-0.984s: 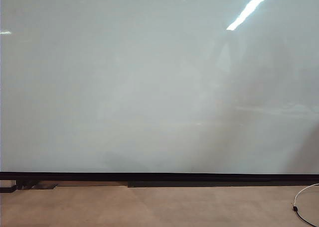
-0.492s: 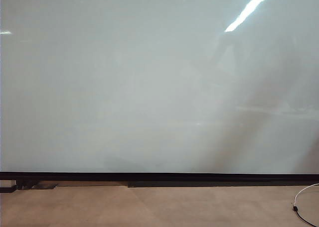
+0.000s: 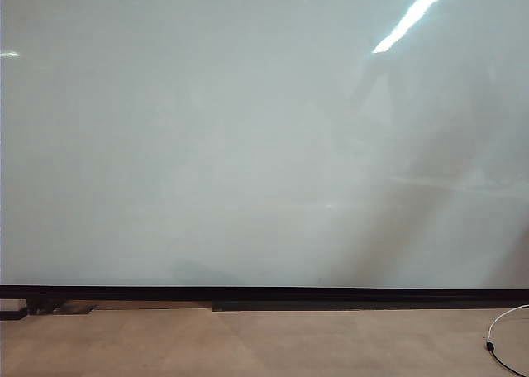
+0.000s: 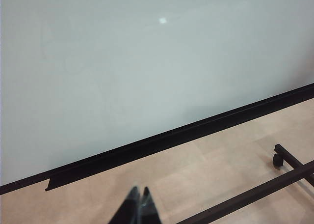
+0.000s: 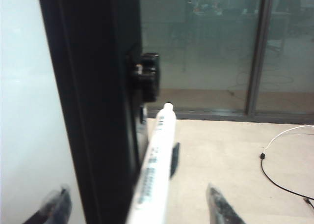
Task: Pick up the pen on the shelf to the right of the whiteboard and draw a straight line.
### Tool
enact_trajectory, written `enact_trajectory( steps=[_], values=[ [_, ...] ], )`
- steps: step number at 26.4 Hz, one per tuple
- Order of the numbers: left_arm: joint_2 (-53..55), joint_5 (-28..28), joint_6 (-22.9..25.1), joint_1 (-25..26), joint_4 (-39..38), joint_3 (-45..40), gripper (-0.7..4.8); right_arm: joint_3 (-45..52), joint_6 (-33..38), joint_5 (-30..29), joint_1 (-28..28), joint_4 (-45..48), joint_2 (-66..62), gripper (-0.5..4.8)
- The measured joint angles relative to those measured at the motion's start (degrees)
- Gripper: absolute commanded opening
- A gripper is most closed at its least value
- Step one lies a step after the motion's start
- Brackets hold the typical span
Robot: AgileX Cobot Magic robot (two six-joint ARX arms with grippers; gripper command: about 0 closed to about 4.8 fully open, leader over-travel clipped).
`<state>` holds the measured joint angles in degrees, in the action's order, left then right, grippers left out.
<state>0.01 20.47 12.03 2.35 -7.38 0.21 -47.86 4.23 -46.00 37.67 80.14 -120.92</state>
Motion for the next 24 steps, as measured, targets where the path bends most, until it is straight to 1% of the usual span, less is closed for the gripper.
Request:
enact_trajectory(
  steps=[2,9,11,13,24],
  values=[
    [0.00,0.00,0.00,0.00,-0.07,0.00,-0.05,-0.07,0.00,0.39,-0.46,0.00,-0.07,3.33],
    [0.00,0.92,0.00,0.00,-0.17,0.00,-0.05,-0.37,-0.02,2.21,-0.33,-0.02,-0.35,3.31],
    [0.00,1.01,0.00,0.00,-0.17,0.00,-0.05,-0.37,-0.02,2.47,-0.39,-0.02,-0.35,2.88],
    [0.00,1.01,0.00,0.00,-0.17,0.00,-0.05,-0.37,-0.02,2.47,-0.42,0.02,-0.44,2.64],
    [0.00,1.01,0.00,0.00,-0.57,0.07,-0.05,-0.37,-0.02,2.45,-0.44,-0.02,-0.66,2.58]
  ],
)
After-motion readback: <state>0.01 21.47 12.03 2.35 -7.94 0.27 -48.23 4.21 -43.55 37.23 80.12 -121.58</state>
